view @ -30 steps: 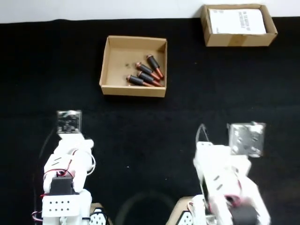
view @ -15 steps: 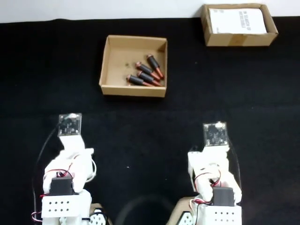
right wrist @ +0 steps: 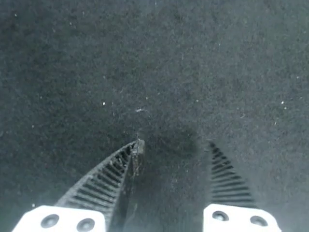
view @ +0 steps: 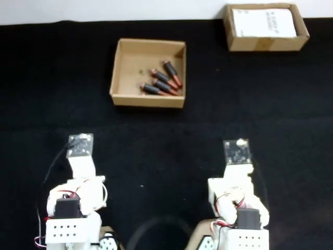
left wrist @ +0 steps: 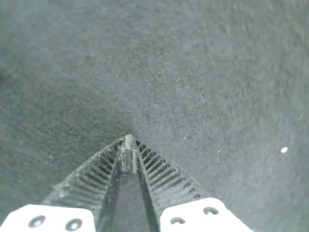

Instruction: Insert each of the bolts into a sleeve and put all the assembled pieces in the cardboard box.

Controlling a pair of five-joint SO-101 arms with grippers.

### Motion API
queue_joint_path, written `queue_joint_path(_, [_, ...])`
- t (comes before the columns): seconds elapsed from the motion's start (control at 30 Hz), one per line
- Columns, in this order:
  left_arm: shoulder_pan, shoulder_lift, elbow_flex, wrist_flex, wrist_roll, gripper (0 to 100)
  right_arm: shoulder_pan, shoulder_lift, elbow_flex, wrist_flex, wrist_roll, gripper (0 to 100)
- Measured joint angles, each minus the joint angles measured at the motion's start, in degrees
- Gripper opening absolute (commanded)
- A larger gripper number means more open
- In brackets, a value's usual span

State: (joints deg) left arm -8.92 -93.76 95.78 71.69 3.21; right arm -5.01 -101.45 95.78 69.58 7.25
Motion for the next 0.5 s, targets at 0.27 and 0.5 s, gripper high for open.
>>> queue_joint_path(0.27, [0.00,0.00,0.00,0.35,-1.67,1,0.44,0.00,0.00,0.09,-1.58,0.6])
queue_joint_path(0.5, [0.00,0.00,0.00,0.35,-1.67,1,0.53,0.00,0.00,0.09,-1.93,0.6])
